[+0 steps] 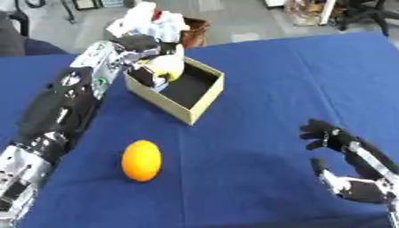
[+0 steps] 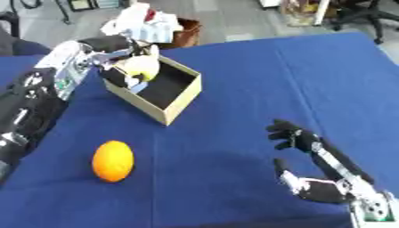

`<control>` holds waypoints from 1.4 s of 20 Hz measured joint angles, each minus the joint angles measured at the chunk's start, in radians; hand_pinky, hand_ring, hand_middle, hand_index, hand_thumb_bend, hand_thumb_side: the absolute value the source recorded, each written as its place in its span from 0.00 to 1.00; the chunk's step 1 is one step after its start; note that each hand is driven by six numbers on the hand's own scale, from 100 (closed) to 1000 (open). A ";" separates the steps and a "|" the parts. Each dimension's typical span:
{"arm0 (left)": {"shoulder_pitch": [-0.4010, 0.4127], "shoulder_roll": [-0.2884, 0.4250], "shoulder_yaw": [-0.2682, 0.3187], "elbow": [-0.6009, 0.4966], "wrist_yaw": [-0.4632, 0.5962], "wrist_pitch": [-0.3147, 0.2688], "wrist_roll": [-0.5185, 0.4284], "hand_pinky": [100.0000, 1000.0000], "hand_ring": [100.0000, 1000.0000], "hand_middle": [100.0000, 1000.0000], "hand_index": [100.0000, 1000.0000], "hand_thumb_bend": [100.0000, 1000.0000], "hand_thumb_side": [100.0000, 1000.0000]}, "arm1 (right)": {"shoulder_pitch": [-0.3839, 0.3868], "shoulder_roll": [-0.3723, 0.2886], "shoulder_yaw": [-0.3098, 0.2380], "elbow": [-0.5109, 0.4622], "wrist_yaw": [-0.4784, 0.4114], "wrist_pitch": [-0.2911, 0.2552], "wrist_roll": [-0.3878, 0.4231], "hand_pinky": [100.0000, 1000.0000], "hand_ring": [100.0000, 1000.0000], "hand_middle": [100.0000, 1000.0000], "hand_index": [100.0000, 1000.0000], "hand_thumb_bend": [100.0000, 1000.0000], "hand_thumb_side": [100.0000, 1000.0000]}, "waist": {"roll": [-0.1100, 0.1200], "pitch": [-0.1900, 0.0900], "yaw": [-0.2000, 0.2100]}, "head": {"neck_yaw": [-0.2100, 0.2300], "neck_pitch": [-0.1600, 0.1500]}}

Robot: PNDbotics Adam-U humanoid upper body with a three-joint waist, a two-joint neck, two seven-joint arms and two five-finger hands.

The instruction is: Pick up objects on the table and place them in the box.

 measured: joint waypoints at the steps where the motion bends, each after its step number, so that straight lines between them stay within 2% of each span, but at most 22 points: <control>1: 0.003 -0.002 -0.004 0.000 -0.003 -0.003 -0.001 0.80 0.73 0.77 0.89 0.17 0.27 | 0.000 0.000 0.000 0.000 0.000 0.000 0.000 0.70 0.82 0.85 1.00 0.00 0.32 | 0.000 0.000 0.001 | -0.002 0.000; 2: 0.006 -0.003 -0.006 -0.001 -0.004 -0.006 0.000 0.82 0.75 0.80 0.90 0.23 0.34 | 0.000 0.001 0.000 0.000 0.000 0.000 0.000 0.70 0.82 0.85 1.00 0.00 0.32 | 0.000 0.000 0.002 | -0.003 0.000; 4: 0.010 -0.003 -0.011 -0.012 -0.010 -0.013 0.001 0.84 0.78 0.83 0.92 0.29 0.53 | 0.000 0.003 0.000 0.000 0.000 0.000 0.000 0.70 0.82 0.85 1.00 0.00 0.32 | 0.000 0.000 0.003 | -0.005 0.000; 5: 0.013 -0.002 -0.015 -0.023 -0.014 -0.016 0.001 0.85 0.79 0.84 0.92 0.33 0.59 | 0.000 0.004 0.000 0.000 0.000 0.000 0.000 0.70 0.82 0.85 1.00 0.00 0.32 | 0.000 0.000 0.004 | -0.006 0.000; 8: 0.019 0.010 -0.024 -0.059 -0.031 -0.027 0.001 0.88 0.81 0.88 0.94 0.40 0.72 | 0.000 0.005 0.000 0.001 0.000 0.000 0.000 0.70 0.82 0.85 1.00 0.00 0.32 | 0.000 0.000 0.009 | -0.007 0.000; 10: 0.023 0.021 -0.025 -0.079 -0.041 -0.032 -0.001 0.89 0.83 0.90 0.95 0.43 0.76 | 0.000 0.005 0.000 0.003 0.000 0.000 0.000 0.70 0.82 0.85 1.00 0.00 0.32 | 0.000 0.000 0.011 | -0.007 0.000; 14: 0.037 0.052 -0.026 -0.128 -0.045 -0.040 0.005 0.90 0.83 0.91 0.95 0.43 0.74 | 0.000 0.005 0.000 0.004 0.000 -0.001 0.000 0.70 0.82 0.85 1.00 0.00 0.31 | 0.000 0.000 0.015 | -0.008 0.000; 16: 0.047 0.073 -0.026 -0.168 -0.032 -0.044 0.007 0.90 0.83 0.89 0.95 0.43 0.68 | 0.000 0.005 0.000 0.004 0.000 -0.001 -0.001 0.70 0.82 0.85 1.00 0.00 0.31 | 0.000 0.000 0.016 | -0.011 0.000; 18: 0.066 0.105 -0.030 -0.225 0.004 -0.052 0.003 0.89 0.82 0.88 0.94 0.39 0.68 | 0.000 0.005 0.000 0.004 0.000 -0.001 -0.001 0.70 0.82 0.85 1.00 0.00 0.31 | 0.000 0.000 0.017 | -0.015 0.000; 20: 0.092 0.146 -0.040 -0.291 0.067 -0.063 -0.015 0.89 0.82 0.87 0.94 0.35 0.67 | 0.001 0.005 -0.001 0.004 0.000 -0.001 -0.001 0.70 0.82 0.85 1.00 0.00 0.31 | 0.000 0.000 0.020 | -0.016 -0.001; 25: 0.191 0.288 -0.111 -0.475 0.294 -0.078 -0.115 0.88 0.81 0.86 0.93 0.44 0.70 | 0.001 0.004 -0.001 0.005 0.000 -0.001 -0.002 0.70 0.82 0.85 1.00 0.00 0.31 | 0.000 0.000 0.022 | -0.024 -0.002; 28: 0.256 0.361 -0.168 -0.575 0.380 -0.071 -0.192 0.86 0.78 0.82 0.92 0.48 0.70 | 0.001 -0.003 -0.001 0.007 0.000 -0.002 -0.002 0.71 0.82 0.85 1.00 0.00 0.31 | 0.000 0.000 0.022 | -0.031 -0.005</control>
